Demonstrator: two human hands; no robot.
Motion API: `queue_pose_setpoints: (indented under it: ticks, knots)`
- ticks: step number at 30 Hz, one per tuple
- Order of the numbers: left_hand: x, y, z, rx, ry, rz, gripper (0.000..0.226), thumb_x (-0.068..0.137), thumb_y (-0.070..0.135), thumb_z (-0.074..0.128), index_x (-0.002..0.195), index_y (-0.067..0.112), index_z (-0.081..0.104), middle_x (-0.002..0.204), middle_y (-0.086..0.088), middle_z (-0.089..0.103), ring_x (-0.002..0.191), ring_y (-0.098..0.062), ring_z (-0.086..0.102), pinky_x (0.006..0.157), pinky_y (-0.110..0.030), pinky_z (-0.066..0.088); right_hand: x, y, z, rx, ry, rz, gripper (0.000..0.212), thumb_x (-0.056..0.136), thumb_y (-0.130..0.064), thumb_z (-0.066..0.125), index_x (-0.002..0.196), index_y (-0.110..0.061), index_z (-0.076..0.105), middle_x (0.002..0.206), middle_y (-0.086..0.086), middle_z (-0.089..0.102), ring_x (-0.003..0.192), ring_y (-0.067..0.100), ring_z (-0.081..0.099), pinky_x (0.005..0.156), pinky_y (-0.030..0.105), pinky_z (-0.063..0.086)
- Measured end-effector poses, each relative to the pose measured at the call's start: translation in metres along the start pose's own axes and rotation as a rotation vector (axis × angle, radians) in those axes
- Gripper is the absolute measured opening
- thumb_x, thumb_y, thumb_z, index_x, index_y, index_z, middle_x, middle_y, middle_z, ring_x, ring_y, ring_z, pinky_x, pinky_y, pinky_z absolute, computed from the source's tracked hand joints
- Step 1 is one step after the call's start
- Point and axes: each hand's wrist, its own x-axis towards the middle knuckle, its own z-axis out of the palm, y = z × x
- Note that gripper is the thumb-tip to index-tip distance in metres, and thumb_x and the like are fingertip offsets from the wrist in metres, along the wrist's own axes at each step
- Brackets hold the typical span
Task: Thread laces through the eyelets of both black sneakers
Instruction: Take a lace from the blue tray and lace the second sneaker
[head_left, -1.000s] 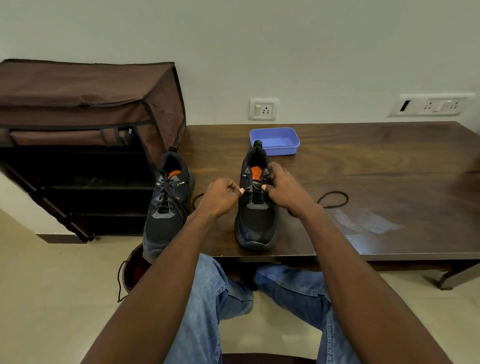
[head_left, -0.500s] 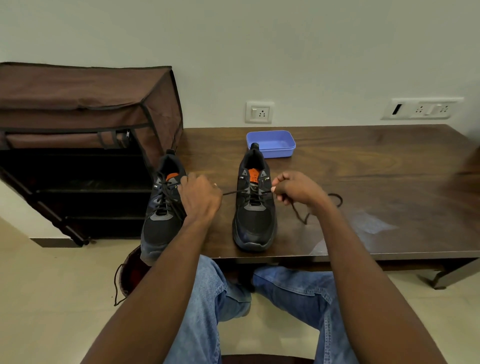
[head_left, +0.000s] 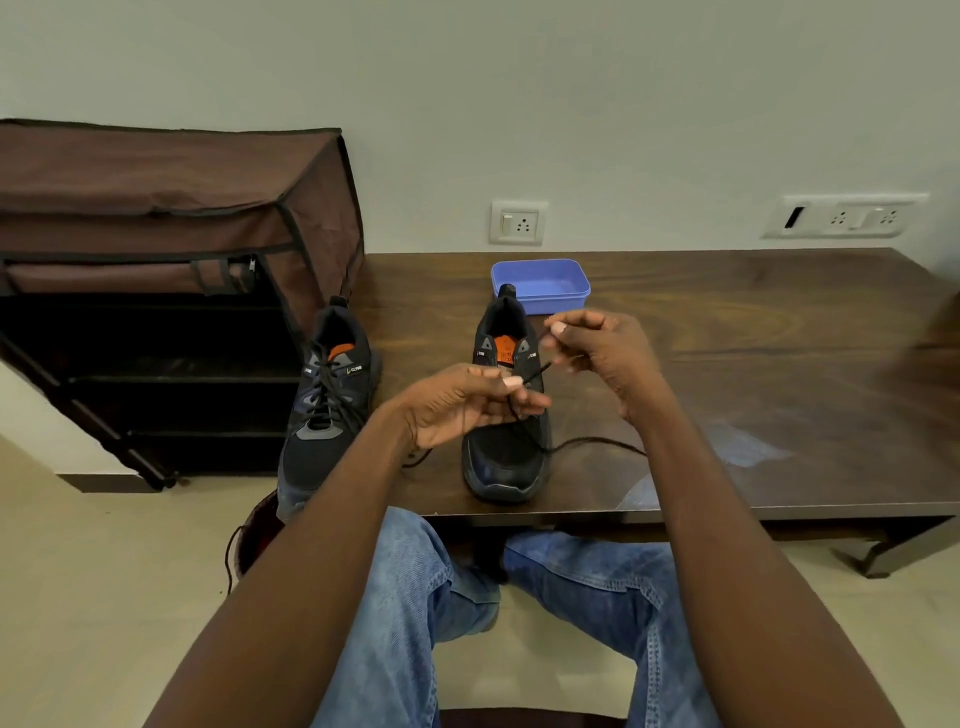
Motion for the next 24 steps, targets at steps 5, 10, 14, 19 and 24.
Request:
queue_pose_setpoints:
  ticks: [5,10,14,19,24]
  knots:
    - [0.0,0.003,-0.016,-0.02,0.502,-0.003,0.016,0.097,0.02,0.06,0.092,0.007,0.068,0.062,0.003,0.06,0.052,-0.008,0.054,0.056,-0.024,0.052,0.016,0.022,-0.024,-0.694,0.422,0.288,0.015,0.087,-0.012,0.057,0.076,-0.003,0.061,0.095,0.015,0.067,0.09,0.033,0.06,0.073,0.033,0.044]
    - [0.005,-0.002,-0.03,-0.059,1.016,0.107,0.009,0.095,0.016,0.065,0.087,0.011,0.064,0.059,0.004,0.055,0.044,-0.005,0.046,0.042,-0.02,0.044,0.013,0.027,-0.03,-0.956,0.46,0.425,0.032,0.088,-0.02,0.055,0.112,-0.003,0.067,0.125,0.02,0.062,0.12,0.037,0.054,0.103,0.042,0.044]
    - [0.007,-0.001,-0.029,-0.03,1.092,0.211,0.014,0.098,0.011,0.06,0.084,0.014,0.058,0.068,0.0,0.061,0.049,-0.005,0.052,0.042,-0.017,0.04,0.005,0.031,-0.017,-1.242,0.399,0.329,0.027,0.092,-0.013,0.054,0.116,-0.005,0.065,0.129,0.02,0.057,0.124,0.036,0.048,0.104,0.043,0.036]
    - [0.011,-0.003,-0.012,0.174,0.698,0.084,0.009,0.091,0.013,0.071,0.092,0.008,0.063,0.072,-0.004,0.069,0.048,-0.007,0.054,0.039,-0.017,0.036,0.01,0.02,0.02,-0.55,-0.05,0.014,0.039,0.087,-0.005,0.068,0.126,-0.01,0.06,0.119,-0.001,0.064,0.111,0.016,0.06,0.088,0.029,0.049]
    - [0.01,0.0,-0.004,0.183,0.636,0.102,0.014,0.089,0.015,0.073,0.094,0.004,0.065,0.065,-0.001,0.068,0.047,-0.008,0.053,0.039,-0.018,0.034,0.008,0.021,0.04,-0.59,-0.246,0.051,0.012,0.093,-0.008,0.063,0.095,-0.016,0.072,0.088,0.006,0.073,0.085,0.018,0.068,0.083,0.04,0.057]
